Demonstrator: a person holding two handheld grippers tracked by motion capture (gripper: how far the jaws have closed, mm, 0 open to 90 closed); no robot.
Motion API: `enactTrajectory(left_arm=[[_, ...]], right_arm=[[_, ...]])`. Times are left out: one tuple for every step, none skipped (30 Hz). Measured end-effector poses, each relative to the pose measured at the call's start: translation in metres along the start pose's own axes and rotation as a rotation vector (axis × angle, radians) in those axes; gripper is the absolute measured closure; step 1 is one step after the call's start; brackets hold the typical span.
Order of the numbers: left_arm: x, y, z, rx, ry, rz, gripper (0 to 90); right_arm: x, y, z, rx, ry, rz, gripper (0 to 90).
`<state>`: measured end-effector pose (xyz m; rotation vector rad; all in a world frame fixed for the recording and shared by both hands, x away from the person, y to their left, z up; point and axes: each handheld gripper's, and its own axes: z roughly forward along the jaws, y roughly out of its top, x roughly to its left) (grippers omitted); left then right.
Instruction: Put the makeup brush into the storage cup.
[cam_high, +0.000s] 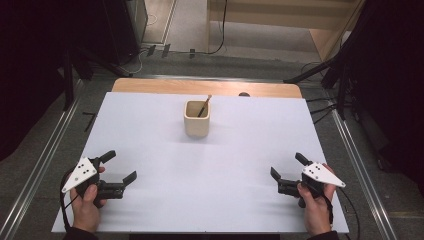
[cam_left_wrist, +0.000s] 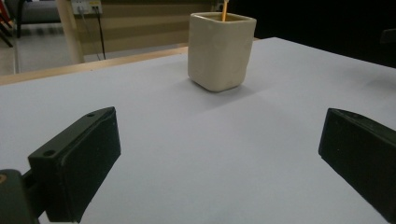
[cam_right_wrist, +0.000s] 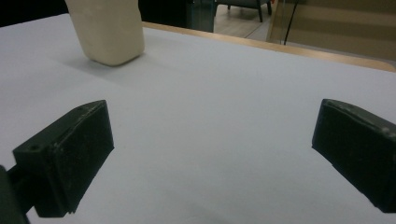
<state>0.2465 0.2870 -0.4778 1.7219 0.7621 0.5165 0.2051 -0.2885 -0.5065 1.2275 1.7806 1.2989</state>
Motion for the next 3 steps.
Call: enactTrajectory(left_arm=[[-0.0004,0.0002,0.0004,-0.001,0.000,0.000,0.0],[-0.0007,0.0004,0.0006,-0.001,-0.001,0.002,0.0],[-0.0010,0.0005,0.0009,0.000,0.000,0.003,0.0]], right_arm=[[0.0000,-0.0003,0.0000,0.000,-0.001,-0.003,0.0],[-0.0001,-0.0004,0.0001,0.003,-0.001,-0.005,0.0],[0.0000,-0.0004,0.0003,0.005,-0.003,-0.007,0.0]])
